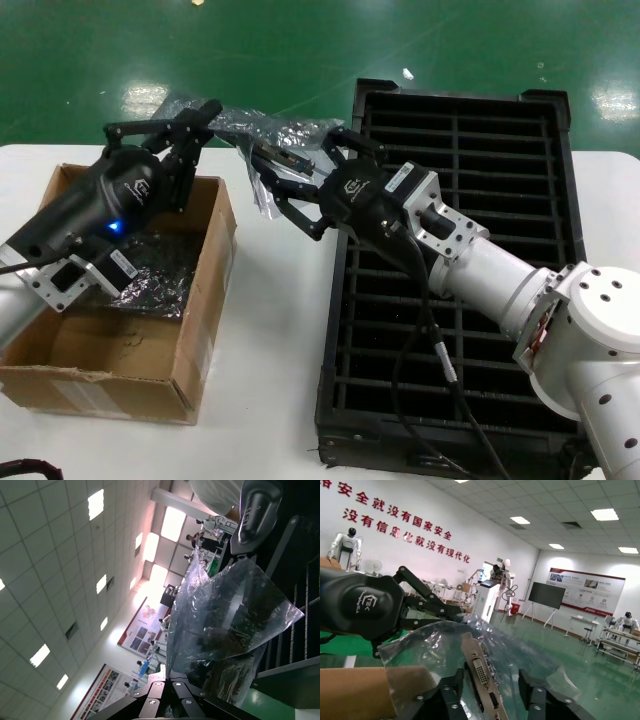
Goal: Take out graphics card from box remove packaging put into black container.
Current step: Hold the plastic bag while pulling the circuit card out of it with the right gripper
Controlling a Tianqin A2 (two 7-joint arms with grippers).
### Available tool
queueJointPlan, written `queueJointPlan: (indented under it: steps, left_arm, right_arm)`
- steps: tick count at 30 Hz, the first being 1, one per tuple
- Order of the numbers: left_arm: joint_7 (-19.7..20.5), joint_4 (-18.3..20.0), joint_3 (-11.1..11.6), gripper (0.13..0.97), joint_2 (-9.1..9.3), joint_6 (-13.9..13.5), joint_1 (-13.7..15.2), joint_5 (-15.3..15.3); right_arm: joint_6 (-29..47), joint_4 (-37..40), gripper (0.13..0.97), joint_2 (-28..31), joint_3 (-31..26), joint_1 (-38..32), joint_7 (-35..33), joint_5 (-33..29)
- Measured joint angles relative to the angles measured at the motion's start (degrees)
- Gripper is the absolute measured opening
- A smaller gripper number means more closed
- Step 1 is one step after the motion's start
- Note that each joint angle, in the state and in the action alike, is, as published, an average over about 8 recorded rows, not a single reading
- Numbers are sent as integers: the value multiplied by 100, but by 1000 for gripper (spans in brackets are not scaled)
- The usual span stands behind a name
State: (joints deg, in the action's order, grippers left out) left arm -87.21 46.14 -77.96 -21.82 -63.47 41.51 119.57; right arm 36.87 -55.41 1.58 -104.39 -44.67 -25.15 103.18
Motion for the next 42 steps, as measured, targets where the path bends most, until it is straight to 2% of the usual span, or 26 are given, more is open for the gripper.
queueJointPlan:
  steps: [13, 21, 31, 42]
  left_arm:
    - [164, 75, -56, 139, -71, -117, -99, 7]
    - [177, 43, -62, 139, -90, -155, -93, 16]
    - [156, 27, -65, 139, -91, -185, -86, 23]
    - [-118, -269, -68, 139, -115, -260, 56, -3]
  right_arm:
    - [69, 164, 340, -58, 60, -79, -134, 66]
    - [94, 221, 712, -79, 70, -110, -169, 81]
    - [91, 191, 677, -81, 73, -102, -165, 81]
    - [83, 121, 535, -61, 63, -69, -124, 71]
